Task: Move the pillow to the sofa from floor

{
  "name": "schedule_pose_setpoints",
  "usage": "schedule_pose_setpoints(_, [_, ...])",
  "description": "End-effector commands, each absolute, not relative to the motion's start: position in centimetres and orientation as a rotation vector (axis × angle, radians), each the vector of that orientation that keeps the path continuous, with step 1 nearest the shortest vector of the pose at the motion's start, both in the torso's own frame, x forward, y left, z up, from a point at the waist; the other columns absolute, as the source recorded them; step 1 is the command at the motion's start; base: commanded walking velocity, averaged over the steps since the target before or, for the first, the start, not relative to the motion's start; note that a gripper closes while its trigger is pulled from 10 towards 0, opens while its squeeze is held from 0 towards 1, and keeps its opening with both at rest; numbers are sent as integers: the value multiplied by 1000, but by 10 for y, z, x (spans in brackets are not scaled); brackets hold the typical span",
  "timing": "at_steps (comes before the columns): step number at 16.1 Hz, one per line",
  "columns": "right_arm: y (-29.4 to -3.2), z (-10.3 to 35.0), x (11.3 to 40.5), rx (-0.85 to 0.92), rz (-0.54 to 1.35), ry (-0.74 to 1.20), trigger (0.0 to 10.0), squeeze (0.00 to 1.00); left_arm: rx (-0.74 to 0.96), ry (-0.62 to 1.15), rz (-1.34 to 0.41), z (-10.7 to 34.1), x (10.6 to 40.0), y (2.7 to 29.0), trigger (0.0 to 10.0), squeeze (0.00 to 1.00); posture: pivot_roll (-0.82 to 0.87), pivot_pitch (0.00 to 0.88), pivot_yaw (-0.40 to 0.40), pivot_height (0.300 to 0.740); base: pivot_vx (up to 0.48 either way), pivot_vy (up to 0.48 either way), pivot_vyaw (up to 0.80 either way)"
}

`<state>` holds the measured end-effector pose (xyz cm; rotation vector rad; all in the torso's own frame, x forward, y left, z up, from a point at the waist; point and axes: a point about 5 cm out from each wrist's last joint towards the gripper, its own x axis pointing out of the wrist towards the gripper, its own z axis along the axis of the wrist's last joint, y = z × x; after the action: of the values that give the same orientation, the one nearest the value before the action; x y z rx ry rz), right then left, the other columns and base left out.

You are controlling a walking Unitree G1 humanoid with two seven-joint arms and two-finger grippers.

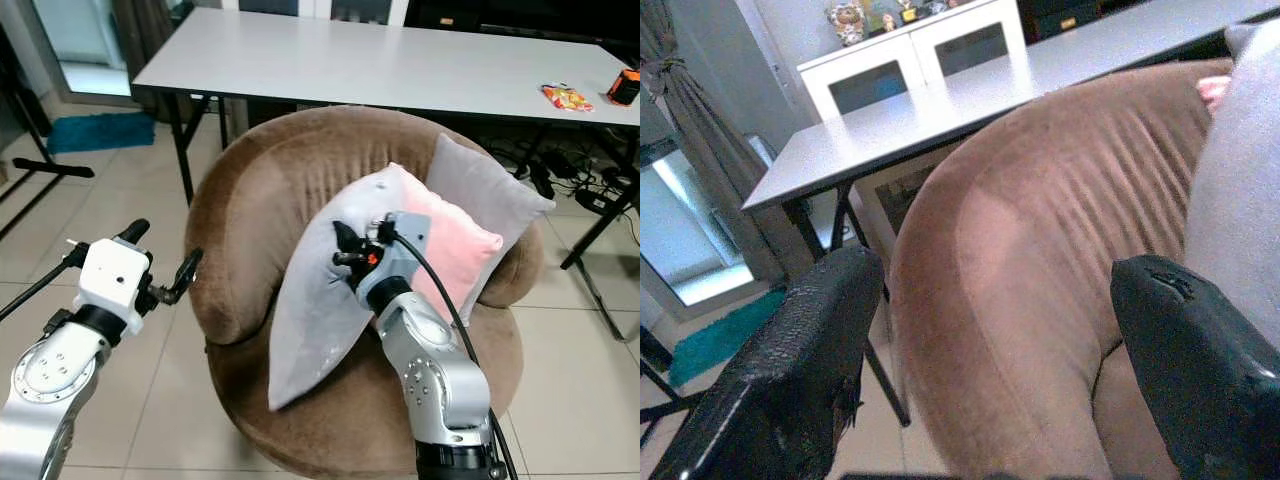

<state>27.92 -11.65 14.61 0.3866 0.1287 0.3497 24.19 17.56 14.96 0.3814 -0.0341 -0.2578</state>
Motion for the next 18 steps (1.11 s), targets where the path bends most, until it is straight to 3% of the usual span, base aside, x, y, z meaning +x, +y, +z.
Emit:
schedule_pose_setpoints(1, [-120,158,285,372,346,72,10000,0,396,-24,-272,149,240,177,10000,0,8,0,-34,740,0,0,0])
schedule_pose_setpoints(3, [-130,148,300,306,234,118,10000,0,425,10,-320,145,238,178,10000,0,9,0,-33,740,0,0,0])
schedule_pose_setpoints(7, [-137,151,327,250,229,87,10000,0,446,38,-354,143,234,183,10000,0,29,0,-36,740,0,0,0])
schedule_pose_setpoints(10, [-134,161,360,204,232,48,10000,0,431,100,-489,137,225,180,10000,0,43,0,-42,740,0,0,0])
schedule_pose_setpoints(13, [-115,171,387,143,210,28,10000,0,437,132,-531,134,221,183,10000,0,58,0,-51,740,0,0,0])
schedule_pose_setpoints(17, [-50,170,392,-7,364,49,10000,0,461,149,-532,134,218,188,10000,0,88,0,-80,740,0,0,0])
schedule_pose_setpoints(18, [-18,157,382,-81,454,106,10000,0,471,155,-522,134,217,189,10000,0,124,0,-102,740,0,0,0])
